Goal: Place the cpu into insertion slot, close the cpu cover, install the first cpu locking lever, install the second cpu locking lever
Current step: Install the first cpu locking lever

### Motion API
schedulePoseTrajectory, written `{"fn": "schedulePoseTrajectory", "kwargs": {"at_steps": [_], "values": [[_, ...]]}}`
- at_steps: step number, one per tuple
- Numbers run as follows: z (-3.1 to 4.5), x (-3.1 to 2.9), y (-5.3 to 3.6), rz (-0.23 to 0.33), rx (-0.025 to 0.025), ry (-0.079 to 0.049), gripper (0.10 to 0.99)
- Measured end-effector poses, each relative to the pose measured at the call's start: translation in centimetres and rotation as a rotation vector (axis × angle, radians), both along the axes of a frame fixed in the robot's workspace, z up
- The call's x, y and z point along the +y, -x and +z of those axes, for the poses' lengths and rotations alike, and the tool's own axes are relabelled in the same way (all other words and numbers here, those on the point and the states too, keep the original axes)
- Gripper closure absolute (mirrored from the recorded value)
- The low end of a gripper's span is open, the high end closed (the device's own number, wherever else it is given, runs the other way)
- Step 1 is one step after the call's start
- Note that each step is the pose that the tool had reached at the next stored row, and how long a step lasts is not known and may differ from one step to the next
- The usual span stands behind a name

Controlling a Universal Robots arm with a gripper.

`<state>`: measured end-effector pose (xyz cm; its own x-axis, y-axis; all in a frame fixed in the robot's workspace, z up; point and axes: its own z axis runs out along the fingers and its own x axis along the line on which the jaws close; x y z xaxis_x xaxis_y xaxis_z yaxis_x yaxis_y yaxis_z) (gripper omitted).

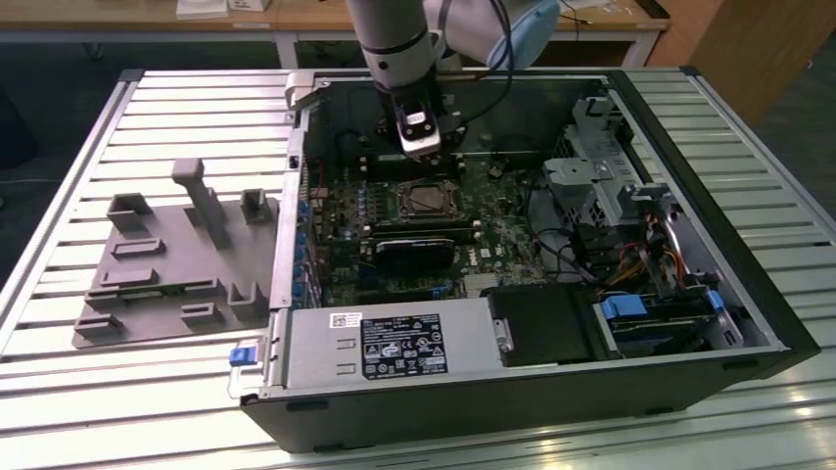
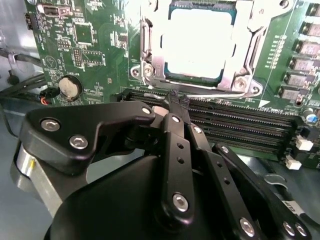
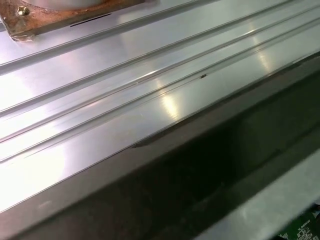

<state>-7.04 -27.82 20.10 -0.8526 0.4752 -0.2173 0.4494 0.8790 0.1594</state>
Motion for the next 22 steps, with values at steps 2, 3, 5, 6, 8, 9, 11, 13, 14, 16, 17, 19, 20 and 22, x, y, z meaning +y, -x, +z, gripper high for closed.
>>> {"fn": "schedulePoseTrajectory", "kwargs": {"at_steps": [2, 3, 5, 6, 8, 9, 11, 13, 14, 16, 17, 19, 20, 22], "values": [[-0.02, 0.04, 0.0, -0.001, -0.0002, 0.003, 0.984], [-0.04, 0.03, 0.0, -0.002, -0.0001, 0.004, 0.984], [-0.1, 0.03, 0.0, -0.003, -0.0006, 0.008, 0.984], [-0.14, 0.03, 0.0, -0.003, -0.0008, 0.009, 0.984], [-0.23, 0.03, 0.0, -0.004, -0.0012, 0.011, 0.984], [-0.28, 0.03, 0.0, -0.005, -0.0014, 0.012, 0.984], [-0.4, 0.03, 0.0, -0.005, -0.0017, 0.013, 0.984], [-0.52, 0.04, 0.0, -0.005, -0.002, 0.014, 0.984], [-0.56, 0.04, 0.0, -0.005, -0.0019, 0.015, 0.984], [-0.64, 0.04, 0.0, -0.005, -0.002, 0.018, 0.984], [-0.68, 0.04, 0.0, -0.005, -0.0021, 0.019, 0.984], [-0.73, 0.04, 0.0, -0.006, -0.0019, 0.021, 0.984], [-0.76, 0.04, 0.0, -0.006, -0.0019, 0.023, 0.984], [-0.81, 0.03, 0.0, -0.006, -0.002, 0.025, 0.984]]}}
